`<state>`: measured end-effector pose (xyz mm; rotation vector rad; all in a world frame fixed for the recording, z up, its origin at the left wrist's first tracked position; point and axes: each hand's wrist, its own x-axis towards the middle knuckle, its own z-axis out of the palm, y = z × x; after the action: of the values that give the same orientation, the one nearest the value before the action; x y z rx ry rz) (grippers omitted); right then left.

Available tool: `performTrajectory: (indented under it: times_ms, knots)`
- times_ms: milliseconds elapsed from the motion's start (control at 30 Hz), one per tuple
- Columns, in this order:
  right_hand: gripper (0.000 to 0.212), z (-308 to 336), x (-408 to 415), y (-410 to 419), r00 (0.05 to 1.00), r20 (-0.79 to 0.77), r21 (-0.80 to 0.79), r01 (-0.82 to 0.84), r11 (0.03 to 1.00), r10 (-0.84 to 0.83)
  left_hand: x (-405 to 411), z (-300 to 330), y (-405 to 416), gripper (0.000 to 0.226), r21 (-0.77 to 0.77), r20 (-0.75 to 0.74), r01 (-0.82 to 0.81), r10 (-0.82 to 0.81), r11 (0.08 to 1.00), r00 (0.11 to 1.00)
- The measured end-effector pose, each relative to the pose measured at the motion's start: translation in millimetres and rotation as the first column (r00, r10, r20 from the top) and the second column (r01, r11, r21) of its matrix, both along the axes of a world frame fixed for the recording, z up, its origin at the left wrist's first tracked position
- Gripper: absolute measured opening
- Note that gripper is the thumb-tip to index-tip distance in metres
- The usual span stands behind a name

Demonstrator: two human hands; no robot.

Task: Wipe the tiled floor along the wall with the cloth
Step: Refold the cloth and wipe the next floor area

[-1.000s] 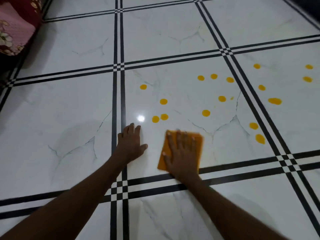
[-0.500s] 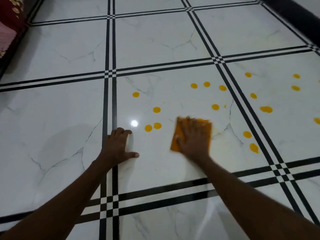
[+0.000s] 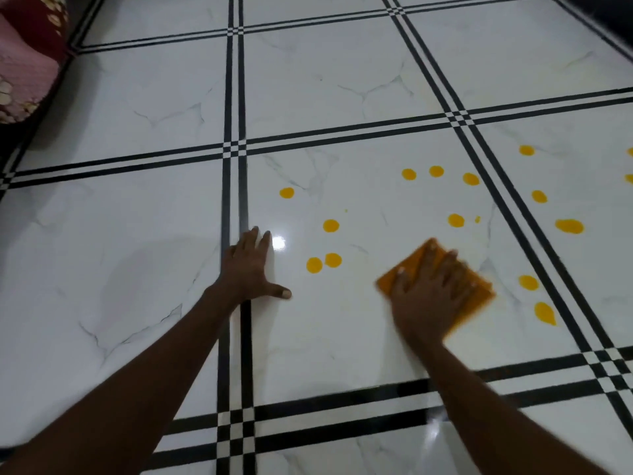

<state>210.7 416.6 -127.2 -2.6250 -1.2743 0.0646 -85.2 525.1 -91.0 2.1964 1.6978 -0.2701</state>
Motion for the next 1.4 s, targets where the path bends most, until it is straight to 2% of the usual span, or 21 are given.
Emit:
performTrajectory:
  times_ms: [67,133,200,267,300,367,400,467,533,567,600,667,733,800,833,900,1000,1100,1200,1300,1400]
  knots:
    - [0.081,0.9,-61.3,-34.0,0.969,0.012,0.013,-0.245,0.969,0.245,0.3,-0.6,2.1,0.148,-0.048,0.019,-0.002,0.003,0.999,1.000]
    - [0.081,-5.3,-87.7,-25.4,0.817,0.012,-0.016,-0.576,0.817,0.576,-3.5,1.3,2.5,0.147,-0.083,0.048,0.007,-0.003,0.997,0.999]
    - [0.079,-4.6,-69.9,28.3,0.716,0.037,-0.054,-0.695,0.717,0.697,-11.7,5.4,6.0,0.145,-0.089,0.046,0.042,-0.038,0.995,0.998]
    - [0.078,-6.1,-30.4,73.2,0.834,0.043,-0.075,-0.546,0.834,0.550,-22.2,7.7,12.2,0.144,-0.047,0.010,0.065,-0.065,0.997,0.998]
    - [0.078,-2.1,-14.0,76.8,0.923,0.009,-0.067,-0.384,0.921,0.386,-26.7,8.3,15.3,0.145,-0.026,-0.005,0.056,-0.056,0.998,0.998]
    - [0.080,1.4,-23.2,52.8,0.991,-0.023,0.016,-0.129,0.991,0.130,-34.8,6.6,23.1,0.147,-0.026,-0.017,0.025,-0.026,0.999,1.000]
    - [0.080,3.2,-44.8,32.7,0.991,0.002,0.031,-0.135,0.990,0.135,-36.2,5.3,25.8,0.148,-0.039,-0.025,0.028,-0.029,0.999,0.999]
    - [0.080,-1.5,-89.6,7.5,0.917,0.003,-0.005,-0.398,0.917,0.398,-37.4,2.7,27.7,0.146,-0.051,-0.042,0.047,-0.049,0.998,0.998]
    - [0.077,-5.8,-101.3,39.2,0.715,0.046,-0.064,-0.694,0.717,0.697,-40.2,1.7,27.2,0.145,-0.052,-0.048,0.060,-0.062,0.997,0.997]
    - [0.076,-7.2,-93.4,71.5,0.646,0.043,-0.085,-0.758,0.647,0.762,-42.0,0.9,26.7,0.145,-0.048,-0.045,0.061,-0.063,0.997,0.997]
    - [0.076,-9.3,-79.2,102.2,0.648,0.013,-0.109,-0.756,0.646,0.761,-42.9,-0.3,26.6,0.145,-0.040,-0.041,0.061,-0.063,0.997,0.997]
    - [0.077,-13.4,-38.0,139.9,0.817,0.014,-0.097,-0.573,0.814,0.577,-44.4,-3.7,26.8,0.145,-0.021,-0.028,0.060,-0.060,0.998,0.998]
    - [0.078,-10.6,-17.0,131.0,0.951,-0.029,-0.021,-0.309,0.951,0.309,-44.9,-7.4,26.5,0.144,0.004,-0.016,0.054,-0.054,0.999,0.998]
    - [0.080,-5.8,-43.2,100.3,0.987,-0.022,0.013,-0.160,0.987,0.160,-43.7,-9.7,27.2,0.143,0.025,-0.015,0.050,-0.049,0.998,0.999]
    - [0.080,-4.1,-63.9,84.8,0.982,-0.007,0.012,-0.189,0.982,0.189,-42.2,-9.2,28.2,0.143,0.028,-0.016,0.048,-0.048,0.998,0.999]
    - [0.079,-8.8,-101.8,75.0,0.914,-0.005,-0.019,-0.405,0.914,0.405,-40.3,-8.6,27.6,0.143,0.024,-0.019,0.039,-0.039,0.999,0.999]
    - [0.077,-13.5,-111.9,128.6,0.783,0.038,-0.035,-0.619,0.784,0.620,-39.7,-7.5,27.5,0.143,0.015,-0.006,0.020,-0.020,1.000,1.000]
    - [0.078,-9.8,-88.9,168.0,0.895,-0.016,-0.034,-0.445,0.895,0.445,-37.1,-6.8,26.2,0.144,0.002,-0.001,0.006,-0.006,1.000,1.000]
    - [0.079,-7.3,-104.9,137.9,0.961,-0.052,0.004,-0.272,0.962,0.271,-35.6,-5.7,26.5,0.144,-0.008,0.013,-0.007,0.007,1.000,1.000]
    - [0.080,-8.6,-131.1,75.2,0.889,-0.022,-0.064,-0.459,0.886,0.458,-34.4,-1.1,24.3,0.144,-0.022,0.008,-0.012,0.012,1.000,1.000]
    - [0.080,-4.0,-116.4,71.3,0.802,-0.049,-0.141,-0.596,0.791,0.596,-29.4,6.2,23.2,0.144,-0.046,-0.024,-0.018,0.017,0.999,1.000]
